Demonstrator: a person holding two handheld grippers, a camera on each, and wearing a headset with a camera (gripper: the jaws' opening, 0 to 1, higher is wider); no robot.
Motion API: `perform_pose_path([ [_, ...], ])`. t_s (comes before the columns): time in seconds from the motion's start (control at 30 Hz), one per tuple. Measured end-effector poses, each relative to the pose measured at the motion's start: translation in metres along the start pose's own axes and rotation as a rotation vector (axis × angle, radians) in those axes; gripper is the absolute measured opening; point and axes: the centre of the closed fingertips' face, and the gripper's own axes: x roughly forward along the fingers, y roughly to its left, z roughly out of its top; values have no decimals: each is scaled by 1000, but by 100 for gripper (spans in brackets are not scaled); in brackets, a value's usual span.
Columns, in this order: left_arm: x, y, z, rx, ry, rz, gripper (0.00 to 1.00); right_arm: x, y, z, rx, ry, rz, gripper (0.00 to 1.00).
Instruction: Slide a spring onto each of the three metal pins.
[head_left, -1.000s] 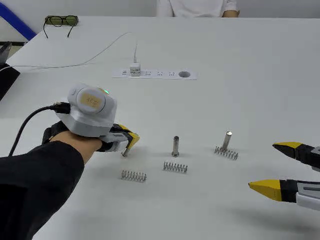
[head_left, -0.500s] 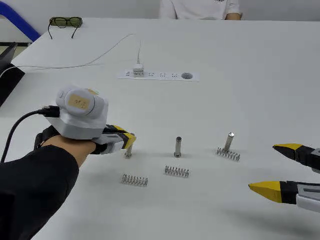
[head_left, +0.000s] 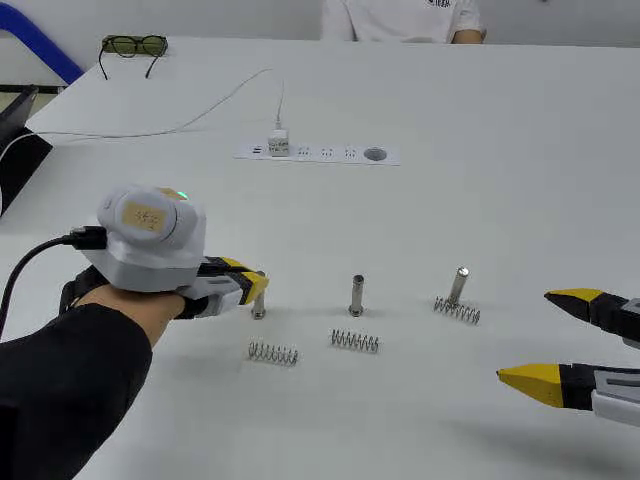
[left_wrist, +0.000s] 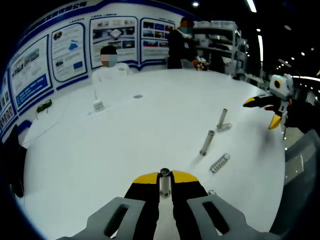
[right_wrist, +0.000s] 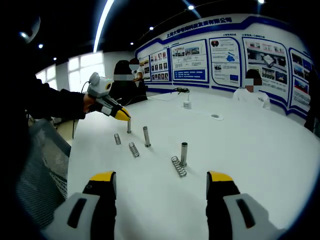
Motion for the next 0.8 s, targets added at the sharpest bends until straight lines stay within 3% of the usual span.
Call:
perform_pose_path([
  [0.3,0,0,-1,-36,-43,0,8,1,1,0,-4,5,6,75],
  [0.43,1,0,0,-17,-63,-1,8,1,1,1,-6,4,8,75],
  [0.63,0,-1,-1,-23,-124,-15,8,1,3,0,-7,7,11,74],
  [0.8,-3,0,-2,-22,-143,-19,8,1,3,-2,-3,10,11,74],
])
